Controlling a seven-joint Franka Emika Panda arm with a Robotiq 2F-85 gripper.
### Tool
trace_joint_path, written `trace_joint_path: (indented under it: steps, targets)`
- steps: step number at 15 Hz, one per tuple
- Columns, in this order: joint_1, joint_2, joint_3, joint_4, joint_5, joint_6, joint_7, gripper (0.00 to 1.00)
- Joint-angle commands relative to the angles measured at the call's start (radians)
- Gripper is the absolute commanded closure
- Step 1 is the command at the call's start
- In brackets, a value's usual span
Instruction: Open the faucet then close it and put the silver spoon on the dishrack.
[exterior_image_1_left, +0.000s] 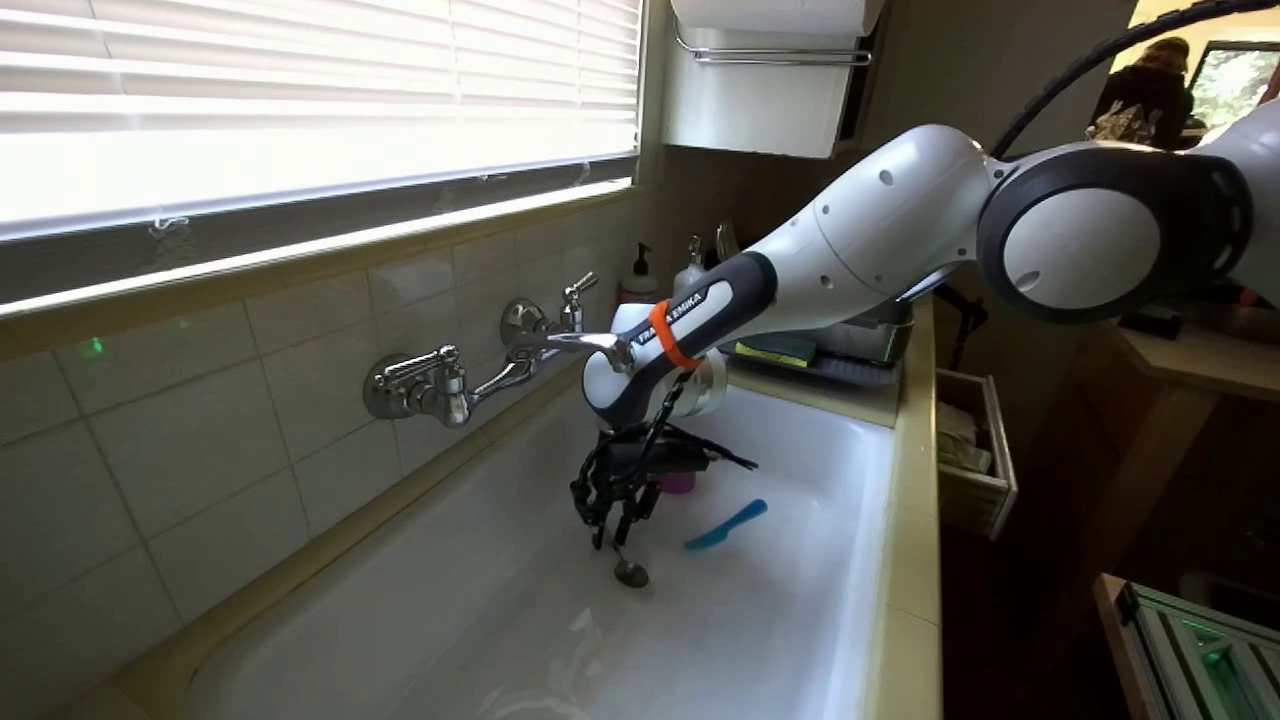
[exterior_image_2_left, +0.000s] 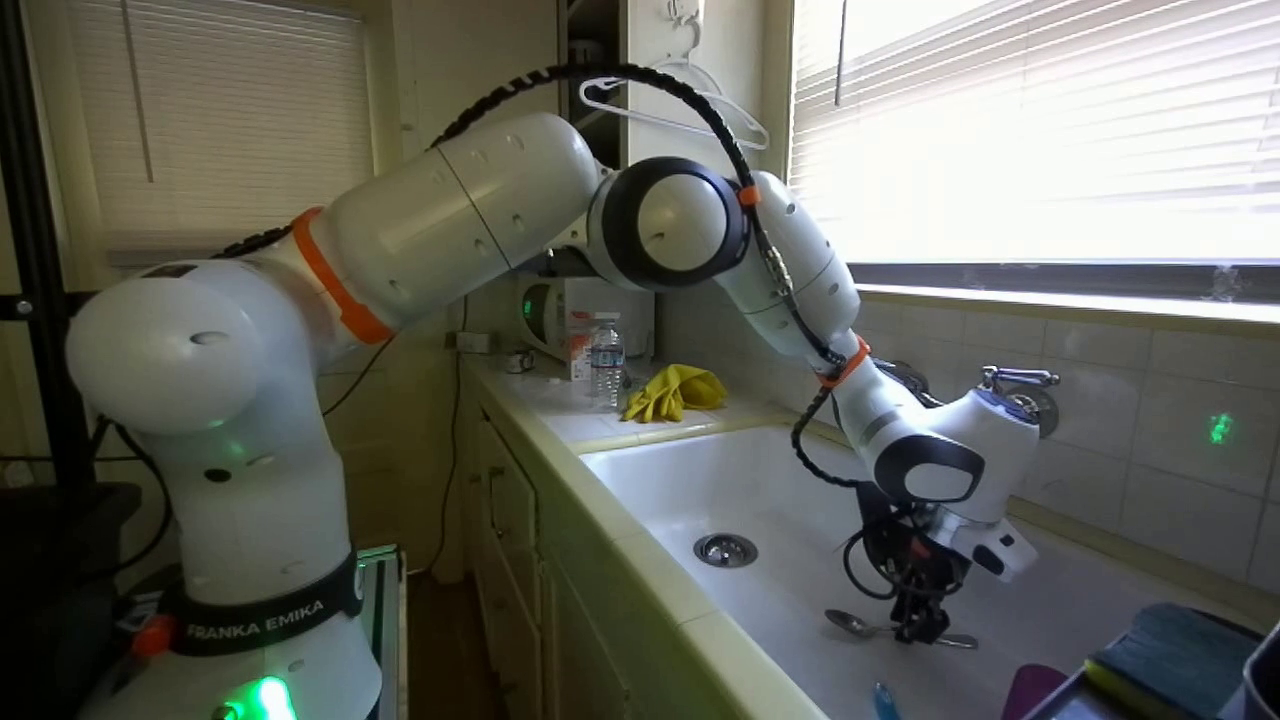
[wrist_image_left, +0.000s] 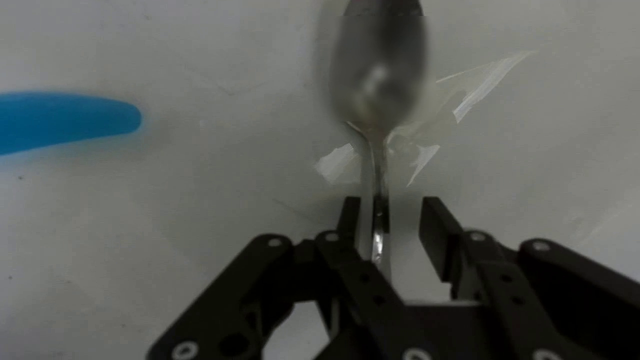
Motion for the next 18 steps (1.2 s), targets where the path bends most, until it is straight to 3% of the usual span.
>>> trace_joint_path:
  steps: [1, 3, 12, 18]
  targets:
    - [-0.009, 0.043, 0.006, 0.046, -0.028, 0.002, -0.001, 0.95]
    - [-0.009, 0.045, 0.002, 0.048, -0.029, -0.004, 0.005, 1.0]
    - [-0.012, 0.018, -0.003, 0.049, -0.034, -0.083, 0.015, 0.99]
    - [0.013, -0.089, -0.024, -0.059, -0.064, -0.048, 0.023, 0.99]
